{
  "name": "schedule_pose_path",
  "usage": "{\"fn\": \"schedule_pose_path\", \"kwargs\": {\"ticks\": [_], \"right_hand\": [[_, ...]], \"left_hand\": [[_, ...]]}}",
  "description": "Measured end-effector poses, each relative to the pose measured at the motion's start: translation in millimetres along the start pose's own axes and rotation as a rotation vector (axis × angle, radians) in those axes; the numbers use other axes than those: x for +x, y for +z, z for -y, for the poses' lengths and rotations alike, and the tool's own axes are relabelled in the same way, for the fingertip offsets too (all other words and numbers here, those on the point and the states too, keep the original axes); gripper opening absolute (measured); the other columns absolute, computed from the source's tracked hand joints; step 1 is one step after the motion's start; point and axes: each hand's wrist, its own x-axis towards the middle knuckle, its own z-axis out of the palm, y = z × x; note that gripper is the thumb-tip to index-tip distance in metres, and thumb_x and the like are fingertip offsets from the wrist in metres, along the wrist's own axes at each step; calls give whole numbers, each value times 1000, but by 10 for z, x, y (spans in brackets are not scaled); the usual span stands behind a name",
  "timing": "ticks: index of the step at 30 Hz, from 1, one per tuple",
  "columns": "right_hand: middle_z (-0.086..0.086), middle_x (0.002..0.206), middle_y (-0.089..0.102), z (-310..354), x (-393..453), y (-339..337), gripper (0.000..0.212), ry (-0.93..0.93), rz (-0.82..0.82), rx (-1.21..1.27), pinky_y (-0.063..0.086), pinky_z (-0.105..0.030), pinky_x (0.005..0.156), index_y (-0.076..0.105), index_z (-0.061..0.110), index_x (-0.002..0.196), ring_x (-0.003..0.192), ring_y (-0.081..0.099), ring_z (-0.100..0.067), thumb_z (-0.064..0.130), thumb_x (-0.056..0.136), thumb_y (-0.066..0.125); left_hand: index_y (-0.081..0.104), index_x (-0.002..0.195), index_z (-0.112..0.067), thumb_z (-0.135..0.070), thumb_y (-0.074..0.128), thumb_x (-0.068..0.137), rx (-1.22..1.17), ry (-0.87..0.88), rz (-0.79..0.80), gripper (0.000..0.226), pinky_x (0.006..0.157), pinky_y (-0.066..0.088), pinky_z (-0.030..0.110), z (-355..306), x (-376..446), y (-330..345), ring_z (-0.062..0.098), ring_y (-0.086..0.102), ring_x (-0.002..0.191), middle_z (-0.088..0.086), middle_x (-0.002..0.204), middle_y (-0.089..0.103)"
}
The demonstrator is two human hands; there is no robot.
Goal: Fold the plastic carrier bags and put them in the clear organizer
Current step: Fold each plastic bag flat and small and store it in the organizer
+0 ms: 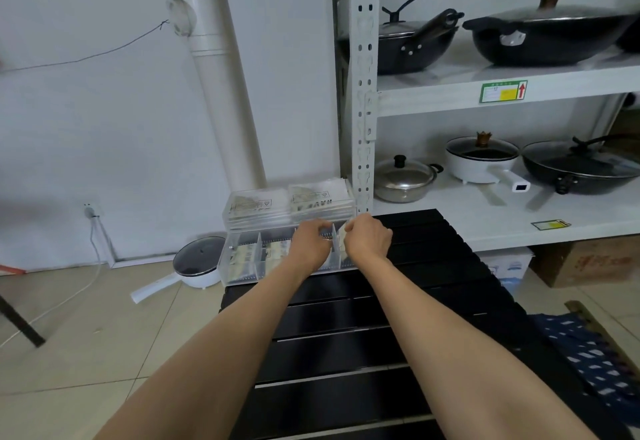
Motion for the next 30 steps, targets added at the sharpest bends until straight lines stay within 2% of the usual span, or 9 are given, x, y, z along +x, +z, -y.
{"fn": "schedule_pose_path", "kwargs": {"ticks": [4, 9, 10, 12, 14, 17, 22, 27, 30], "right_hand": [[4, 66, 53, 44, 21, 14, 18, -42, 1, -172, 30, -36, 91, 61, 23, 81, 63, 49, -17, 8, 90, 54], [4, 78, 58, 101, 1, -33, 26, -240, 24, -421, 30, -37, 96, 45, 19, 72, 75, 51, -18, 4, 92, 50], [2, 88, 62, 113, 12, -35, 22, -273, 19, -449, 30, -38, 98, 49, 18, 75, 83, 54, -19, 6, 93, 50], [-4, 114, 59, 130, 44, -26, 15, -322, 18, -472, 33, -38, 100, 63, 16, 98, 107, 53, -23, 9, 93, 51], [-9, 125, 54, 152, 63, -45, 25, -334, 80, -486, 41, -36, 96, 63, 10, 115, 116, 52, -26, 6, 93, 51], [-10, 123, 59, 173, 56, -87, 27, -330, 179, -514, 47, -32, 87, 62, 7, 117, 113, 58, -26, 1, 93, 50], [-5, 118, 61, 246, 24, -30, 23, -364, 167, -585, 42, -31, 89, 60, 13, 117, 110, 58, -23, 10, 95, 53], [-10, 124, 58, 282, 46, 12, 28, -317, 188, -559, 48, -32, 84, 59, 8, 122, 113, 57, -26, 7, 95, 54], [-10, 124, 58, 295, 40, 47, 27, -312, 207, -568, 49, -33, 84, 59, 9, 121, 113, 58, -27, 7, 95, 53]], "left_hand": [[57, 129, -12, 6, 46, 83, 171, 54, -12, 51, 102, 38, 29, 163, -40, 14, 23, 49, 124, 8, 137, 48], [59, 125, -11, 3, 47, 85, 230, 105, -72, 45, 101, 32, 24, 277, -94, 23, 22, 46, 124, 7, 133, 47], [59, 125, -10, 3, 47, 85, 238, 117, -80, 44, 100, 32, 22, 292, -100, 19, 21, 45, 124, 6, 132, 48], [60, 124, -10, 2, 48, 85, 248, 136, -90, 43, 97, 31, 20, 324, -108, 9, 21, 45, 123, 6, 130, 49], [60, 123, -11, 1, 48, 86, 254, 142, -108, 41, 93, 29, 17, 357, -119, -5, 21, 45, 122, 5, 130, 49], [61, 121, -11, 0, 48, 88, 246, 143, -136, 38, 92, 28, 16, 412, -138, -14, 20, 45, 121, 4, 130, 49], [61, 119, -10, -4, 47, 90, 230, 148, -159, 32, 92, 34, 20, 475, -180, -1, 20, 46, 118, 4, 125, 50], [60, 121, -9, -5, 47, 92, 237, 149, -160, 32, 91, 25, 13, 496, -203, 2, 19, 42, 125, 5, 127, 49], [59, 122, -9, -5, 48, 92, 243, 145, -161, 33, 95, 28, 17, 489, -204, -2, 20, 43, 124, 6, 129, 48]]}}
